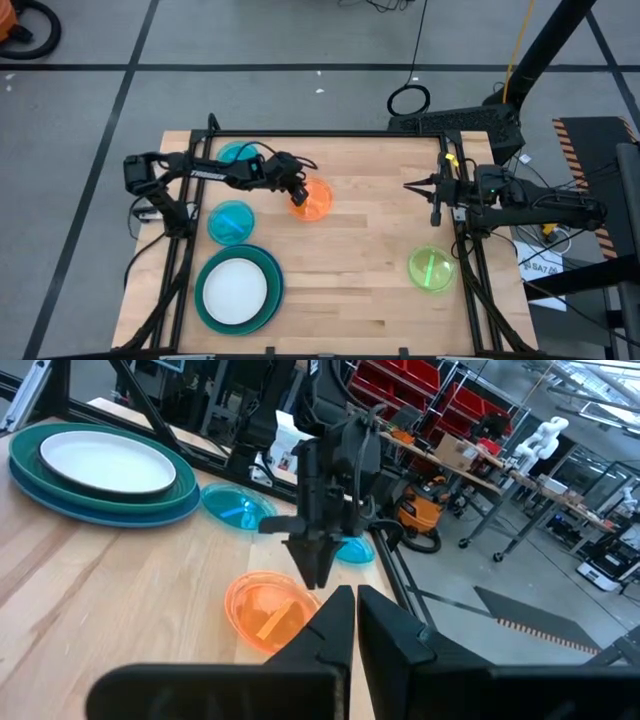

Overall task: Stack plastic plates
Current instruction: Stack the bottom light blue plate on top of the white plate

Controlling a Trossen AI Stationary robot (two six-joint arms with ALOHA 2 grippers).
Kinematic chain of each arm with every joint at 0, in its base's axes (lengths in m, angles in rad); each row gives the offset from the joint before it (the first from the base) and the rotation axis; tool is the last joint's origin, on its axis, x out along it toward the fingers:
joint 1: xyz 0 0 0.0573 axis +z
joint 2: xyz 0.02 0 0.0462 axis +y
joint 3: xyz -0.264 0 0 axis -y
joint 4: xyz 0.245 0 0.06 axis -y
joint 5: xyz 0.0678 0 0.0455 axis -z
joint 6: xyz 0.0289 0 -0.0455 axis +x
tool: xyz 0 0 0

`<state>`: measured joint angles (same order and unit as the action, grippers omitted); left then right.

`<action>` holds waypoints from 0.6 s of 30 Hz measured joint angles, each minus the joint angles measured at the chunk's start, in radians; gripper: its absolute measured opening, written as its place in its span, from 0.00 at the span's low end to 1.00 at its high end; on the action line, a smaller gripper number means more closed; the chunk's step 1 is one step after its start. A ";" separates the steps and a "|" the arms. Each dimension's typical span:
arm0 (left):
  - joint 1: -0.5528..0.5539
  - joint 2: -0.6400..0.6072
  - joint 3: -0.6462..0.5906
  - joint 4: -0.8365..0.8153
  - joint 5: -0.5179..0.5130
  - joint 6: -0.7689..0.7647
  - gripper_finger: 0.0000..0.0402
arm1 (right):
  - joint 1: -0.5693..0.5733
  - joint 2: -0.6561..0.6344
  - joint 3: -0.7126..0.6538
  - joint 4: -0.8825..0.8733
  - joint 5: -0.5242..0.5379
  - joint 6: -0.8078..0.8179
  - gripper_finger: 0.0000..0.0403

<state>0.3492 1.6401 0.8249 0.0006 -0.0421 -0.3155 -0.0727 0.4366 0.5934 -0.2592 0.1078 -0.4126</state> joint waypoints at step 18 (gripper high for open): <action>0.003 0.025 -0.001 -0.013 -0.011 0.184 0.28 | 0.000 0.002 0.000 -0.008 0.000 0.008 0.03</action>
<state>0.3520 1.6650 0.8242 -0.0123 -0.0532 -0.1311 -0.0727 0.4389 0.5934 -0.2672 0.1078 -0.4049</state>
